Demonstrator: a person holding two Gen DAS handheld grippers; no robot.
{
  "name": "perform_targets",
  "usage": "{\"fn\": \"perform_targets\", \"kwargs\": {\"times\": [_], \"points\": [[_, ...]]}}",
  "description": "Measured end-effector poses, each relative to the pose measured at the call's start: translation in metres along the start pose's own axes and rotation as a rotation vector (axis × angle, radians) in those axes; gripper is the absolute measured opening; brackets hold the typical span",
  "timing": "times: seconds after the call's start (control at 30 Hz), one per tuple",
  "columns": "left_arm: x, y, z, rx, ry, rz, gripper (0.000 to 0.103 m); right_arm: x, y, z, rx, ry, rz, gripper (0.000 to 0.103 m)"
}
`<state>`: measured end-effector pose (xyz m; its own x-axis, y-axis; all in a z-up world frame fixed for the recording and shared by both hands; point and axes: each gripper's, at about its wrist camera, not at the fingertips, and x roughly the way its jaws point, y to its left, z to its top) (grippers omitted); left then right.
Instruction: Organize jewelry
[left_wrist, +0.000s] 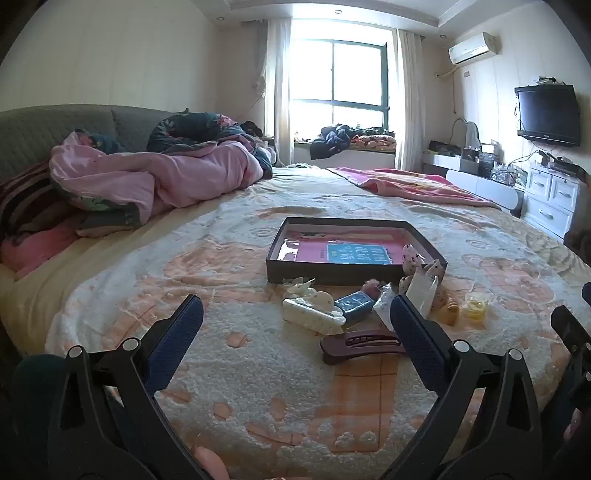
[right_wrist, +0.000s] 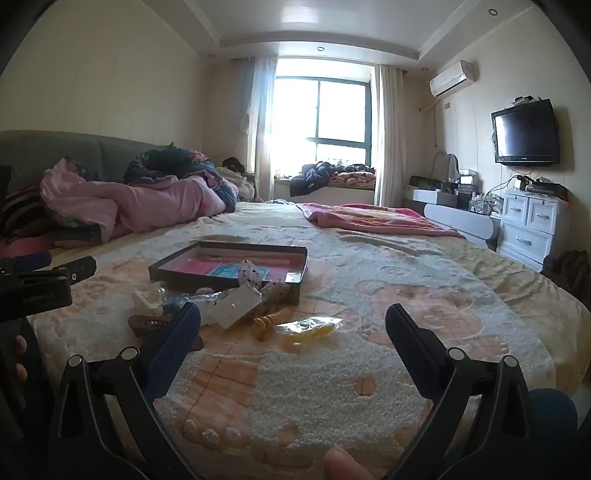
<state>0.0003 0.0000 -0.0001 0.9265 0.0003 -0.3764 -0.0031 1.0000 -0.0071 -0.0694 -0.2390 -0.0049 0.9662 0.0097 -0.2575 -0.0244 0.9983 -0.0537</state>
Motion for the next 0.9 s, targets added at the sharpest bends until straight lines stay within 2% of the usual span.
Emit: {"fn": "perform_targets", "kwargs": {"times": [0.9], "points": [[-0.0006,-0.0001,0.0023,0.003,-0.017,-0.003,0.093,-0.0009,0.0014,0.0024,0.0,-0.004,-0.013,0.097]]}}
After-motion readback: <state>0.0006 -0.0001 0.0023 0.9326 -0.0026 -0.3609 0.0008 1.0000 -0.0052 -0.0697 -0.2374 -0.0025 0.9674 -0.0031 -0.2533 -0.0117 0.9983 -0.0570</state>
